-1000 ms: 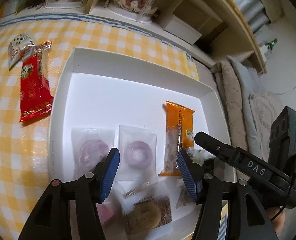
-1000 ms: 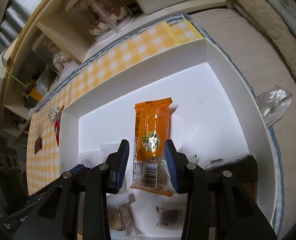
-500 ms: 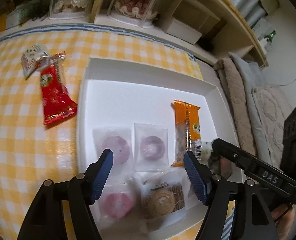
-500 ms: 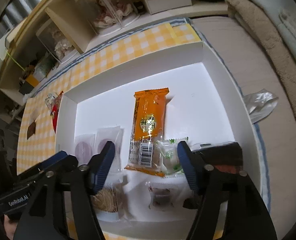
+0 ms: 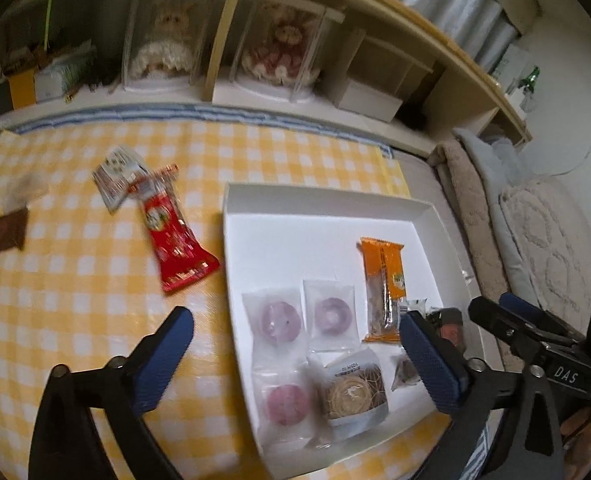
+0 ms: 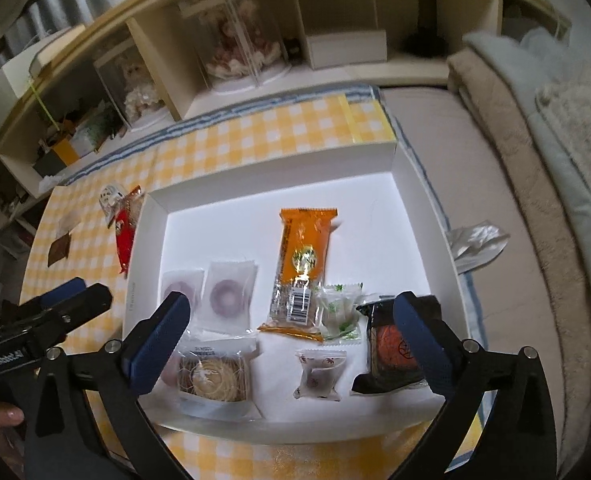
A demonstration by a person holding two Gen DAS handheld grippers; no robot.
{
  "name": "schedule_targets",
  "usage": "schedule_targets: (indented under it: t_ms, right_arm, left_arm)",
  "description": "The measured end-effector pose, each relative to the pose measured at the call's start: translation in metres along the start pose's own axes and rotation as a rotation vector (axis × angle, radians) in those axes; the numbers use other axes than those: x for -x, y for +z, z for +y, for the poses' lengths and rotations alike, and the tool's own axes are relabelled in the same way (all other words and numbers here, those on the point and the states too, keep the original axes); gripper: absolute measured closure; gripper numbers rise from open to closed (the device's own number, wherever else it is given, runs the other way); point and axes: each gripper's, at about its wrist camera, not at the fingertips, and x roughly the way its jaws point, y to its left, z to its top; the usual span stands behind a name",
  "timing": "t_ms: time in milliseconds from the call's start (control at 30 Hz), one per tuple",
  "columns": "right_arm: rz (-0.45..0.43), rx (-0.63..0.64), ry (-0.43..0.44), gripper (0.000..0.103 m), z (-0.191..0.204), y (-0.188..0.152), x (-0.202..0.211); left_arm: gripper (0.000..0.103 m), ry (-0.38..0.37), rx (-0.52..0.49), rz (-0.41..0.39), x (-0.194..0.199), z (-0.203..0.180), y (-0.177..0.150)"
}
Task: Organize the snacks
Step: 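Lift both tools out of the tray toward the remaining snacks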
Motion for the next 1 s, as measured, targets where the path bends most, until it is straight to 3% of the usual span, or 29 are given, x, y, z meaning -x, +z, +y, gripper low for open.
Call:
schedule_targets:
  t_ms: [467, 800, 1000]
  right_arm:
    - [-0.179, 0.062, 0.015, 0.000, 0.044, 0.014, 0.062]
    - [-0.257, 0.119, 0.081, 0.000, 0.101, 0.021, 0.062]
    - [-0.273, 0.149, 0.137, 0.000, 0.139, 0.025, 0.050]
  left_arm:
    - [0.000, 0.032, -0.079, -0.134, 0.114, 0.030, 0.012]
    - [0.000, 0.106, -0.060, -0.194, 0.182, 0.097, 0.007]
    - [0.000, 0.194, -0.043, -0.238, 0.207, 0.146, 0.005]
